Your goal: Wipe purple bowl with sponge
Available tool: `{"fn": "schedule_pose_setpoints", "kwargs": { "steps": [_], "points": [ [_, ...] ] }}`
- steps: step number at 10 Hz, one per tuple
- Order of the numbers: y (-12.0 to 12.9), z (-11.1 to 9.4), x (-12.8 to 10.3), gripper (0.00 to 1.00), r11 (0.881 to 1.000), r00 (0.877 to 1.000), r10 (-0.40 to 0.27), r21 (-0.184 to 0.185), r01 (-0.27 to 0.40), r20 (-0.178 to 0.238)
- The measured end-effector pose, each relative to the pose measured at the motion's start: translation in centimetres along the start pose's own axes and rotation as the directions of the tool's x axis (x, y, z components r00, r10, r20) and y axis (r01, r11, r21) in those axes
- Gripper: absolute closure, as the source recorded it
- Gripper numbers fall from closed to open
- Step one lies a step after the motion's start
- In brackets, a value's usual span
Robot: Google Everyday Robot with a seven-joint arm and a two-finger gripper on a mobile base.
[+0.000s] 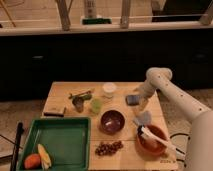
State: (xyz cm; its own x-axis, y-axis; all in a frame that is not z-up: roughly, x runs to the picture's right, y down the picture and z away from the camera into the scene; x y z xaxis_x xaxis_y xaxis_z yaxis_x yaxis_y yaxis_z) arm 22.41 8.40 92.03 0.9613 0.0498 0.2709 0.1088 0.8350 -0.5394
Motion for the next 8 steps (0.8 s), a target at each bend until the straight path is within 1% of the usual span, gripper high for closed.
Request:
{"fn": "schedule_pose_setpoints", "kwargs": {
  "steps": [3, 5, 6, 7, 8],
  "points": [
    [-1.3, 1.3, -0.8, 0.2, 1.0, 1.0, -0.023, -0.018, 0.023, 0.002],
    [-1.7, 2.4, -0.7, 0.2, 0.999, 1.0, -0.027, -0.039, 0.027, 0.002],
    [-2.1, 3.0, -0.5, 0.2, 0.999, 1.0, -0.026, -0.043, 0.026, 0.002],
    [-2.2, 4.0, 0.0, 0.2, 0.998, 1.0, -0.02, -0.057, 0.02, 0.002],
    [-2.2, 4.3, 0.6, 0.26, 0.998, 1.0, -0.014, -0.06, 0.014, -0.002]
  ]
}}
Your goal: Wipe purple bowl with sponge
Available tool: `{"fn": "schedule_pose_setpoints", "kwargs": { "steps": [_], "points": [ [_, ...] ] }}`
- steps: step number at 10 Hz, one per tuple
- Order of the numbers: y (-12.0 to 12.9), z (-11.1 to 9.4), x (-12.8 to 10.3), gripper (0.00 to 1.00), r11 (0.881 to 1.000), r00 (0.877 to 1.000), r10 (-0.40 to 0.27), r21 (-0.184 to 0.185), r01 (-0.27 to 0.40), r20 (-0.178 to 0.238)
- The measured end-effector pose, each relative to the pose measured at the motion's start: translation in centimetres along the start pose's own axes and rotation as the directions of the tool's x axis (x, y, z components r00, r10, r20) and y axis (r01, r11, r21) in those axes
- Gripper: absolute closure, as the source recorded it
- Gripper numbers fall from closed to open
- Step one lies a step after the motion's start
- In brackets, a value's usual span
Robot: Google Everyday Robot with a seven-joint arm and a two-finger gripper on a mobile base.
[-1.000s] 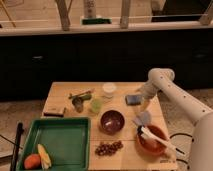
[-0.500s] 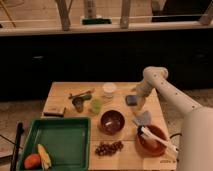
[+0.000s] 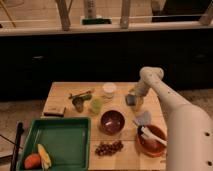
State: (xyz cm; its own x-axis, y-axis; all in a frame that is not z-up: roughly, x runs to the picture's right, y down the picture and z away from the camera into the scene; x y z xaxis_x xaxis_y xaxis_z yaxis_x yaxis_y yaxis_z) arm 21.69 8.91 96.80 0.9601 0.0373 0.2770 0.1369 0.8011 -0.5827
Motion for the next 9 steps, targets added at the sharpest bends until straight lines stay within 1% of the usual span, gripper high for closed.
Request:
{"fn": "schedule_pose_setpoints", "kwargs": {
  "steps": [1, 2, 4, 5, 6, 7, 8, 9],
  "points": [
    [0.1, 0.0, 0.4, 0.35, 1.0, 1.0, 0.003, -0.006, -0.003, -0.001],
    [0.1, -0.1, 0.9, 0.47, 1.0, 1.0, 0.006, -0.001, -0.006, -0.003],
    [0.3, -0.8, 1.6, 0.63, 1.0, 1.0, 0.005, 0.008, -0.005, -0.011],
    [0.5, -1.3, 2.0, 0.73, 1.0, 1.0, 0.0, 0.014, 0.0, -0.021],
    [0.7, -2.5, 1.8, 0.86, 1.0, 1.0, -0.008, 0.026, 0.008, -0.022],
    [0.9, -3.6, 1.4, 0.95, 0.999, 1.0, -0.013, 0.035, 0.013, -0.019],
    [1.0, -4.2, 1.2, 0.98, 0.999, 1.0, -0.016, 0.041, 0.016, -0.017],
    [1.3, -5.3, 0.8, 1.0, 0.998, 1.0, -0.021, 0.052, 0.021, -0.013]
  ]
}}
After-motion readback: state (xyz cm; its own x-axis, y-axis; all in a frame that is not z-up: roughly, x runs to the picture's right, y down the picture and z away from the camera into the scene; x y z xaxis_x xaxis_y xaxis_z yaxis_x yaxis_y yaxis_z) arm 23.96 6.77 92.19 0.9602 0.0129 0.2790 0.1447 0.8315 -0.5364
